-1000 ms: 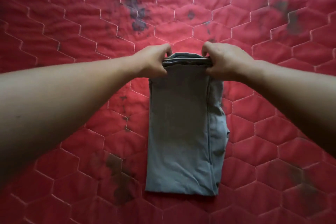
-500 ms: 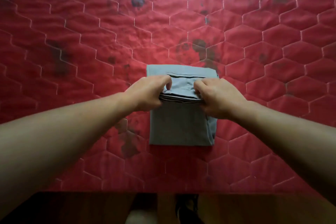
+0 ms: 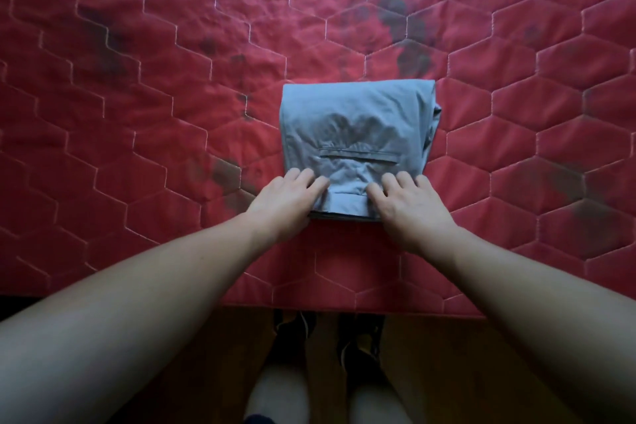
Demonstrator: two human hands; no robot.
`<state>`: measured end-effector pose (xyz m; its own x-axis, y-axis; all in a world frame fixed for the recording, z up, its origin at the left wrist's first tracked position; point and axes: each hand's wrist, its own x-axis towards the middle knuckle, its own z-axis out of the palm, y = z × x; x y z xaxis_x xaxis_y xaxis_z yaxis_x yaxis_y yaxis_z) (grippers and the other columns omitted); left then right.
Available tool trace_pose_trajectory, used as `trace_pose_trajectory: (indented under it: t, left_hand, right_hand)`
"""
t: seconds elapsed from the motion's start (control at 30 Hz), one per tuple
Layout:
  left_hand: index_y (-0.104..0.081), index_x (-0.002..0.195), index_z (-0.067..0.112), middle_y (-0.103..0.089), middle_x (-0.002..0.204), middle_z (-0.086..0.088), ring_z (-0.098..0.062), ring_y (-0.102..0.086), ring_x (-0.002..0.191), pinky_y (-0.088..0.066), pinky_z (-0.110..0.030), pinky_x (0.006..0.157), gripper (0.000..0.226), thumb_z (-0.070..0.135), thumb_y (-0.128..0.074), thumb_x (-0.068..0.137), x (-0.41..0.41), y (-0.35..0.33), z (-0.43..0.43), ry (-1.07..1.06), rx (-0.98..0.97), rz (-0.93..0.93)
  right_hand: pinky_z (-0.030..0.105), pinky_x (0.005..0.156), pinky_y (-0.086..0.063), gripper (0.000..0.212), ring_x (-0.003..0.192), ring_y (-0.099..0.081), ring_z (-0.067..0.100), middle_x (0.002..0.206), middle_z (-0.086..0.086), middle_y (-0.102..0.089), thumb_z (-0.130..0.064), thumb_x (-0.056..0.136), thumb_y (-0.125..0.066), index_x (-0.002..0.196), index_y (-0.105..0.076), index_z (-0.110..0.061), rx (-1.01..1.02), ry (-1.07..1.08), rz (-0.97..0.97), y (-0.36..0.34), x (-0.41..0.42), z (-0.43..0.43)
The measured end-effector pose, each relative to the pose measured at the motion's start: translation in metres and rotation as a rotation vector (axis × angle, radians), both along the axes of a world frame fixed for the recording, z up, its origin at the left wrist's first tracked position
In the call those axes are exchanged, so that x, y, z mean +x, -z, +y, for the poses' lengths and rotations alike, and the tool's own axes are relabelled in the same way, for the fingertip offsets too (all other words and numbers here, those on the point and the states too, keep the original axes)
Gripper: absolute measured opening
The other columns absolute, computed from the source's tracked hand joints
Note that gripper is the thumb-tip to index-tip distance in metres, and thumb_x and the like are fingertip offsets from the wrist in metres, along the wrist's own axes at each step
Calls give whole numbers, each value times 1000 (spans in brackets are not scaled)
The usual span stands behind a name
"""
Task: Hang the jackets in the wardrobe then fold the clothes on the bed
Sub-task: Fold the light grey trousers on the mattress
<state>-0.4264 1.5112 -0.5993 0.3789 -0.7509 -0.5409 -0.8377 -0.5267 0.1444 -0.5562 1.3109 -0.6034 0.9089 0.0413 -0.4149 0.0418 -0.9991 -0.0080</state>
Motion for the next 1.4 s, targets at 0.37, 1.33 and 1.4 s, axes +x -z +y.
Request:
trace_pose_trajectory:
  t: [0.37, 1.33, 1.4]
  left_hand:
    - [-53, 139, 17, -50, 141, -14, -34, -46, 132, -43, -49, 104, 48, 40, -51, 96, 59, -4, -44, -176, -494, -113]
    - [-12, 159, 36, 14, 168, -8, -25, 19, 153, 4, -60, 121, 70, 58, -31, 96, 30, 73, -25, -357, -364, -65]
    - [-12, 159, 37, 14, 167, -8, -25, 19, 153, 7, -56, 122, 67, 56, -30, 97, 55, 72, -30, -444, -404, -81]
  right_hand:
    - [52, 93, -45, 56, 120, -54, 41, 129, 21, -57, -57, 96, -44, 124, -61, -12, 134, 161, -377, -12, 75, -27]
    - [67, 119, -3, 76, 156, 3, 30, 169, 14, -2, -67, 97, -27, 161, -21, -25, 101, 312, -308, 72, 50, -24]
    - [69, 118, -3, 74, 156, 0, 33, 169, 15, -3, -66, 99, -27, 160, -21, -26, 85, 346, -351, 71, 65, -42]
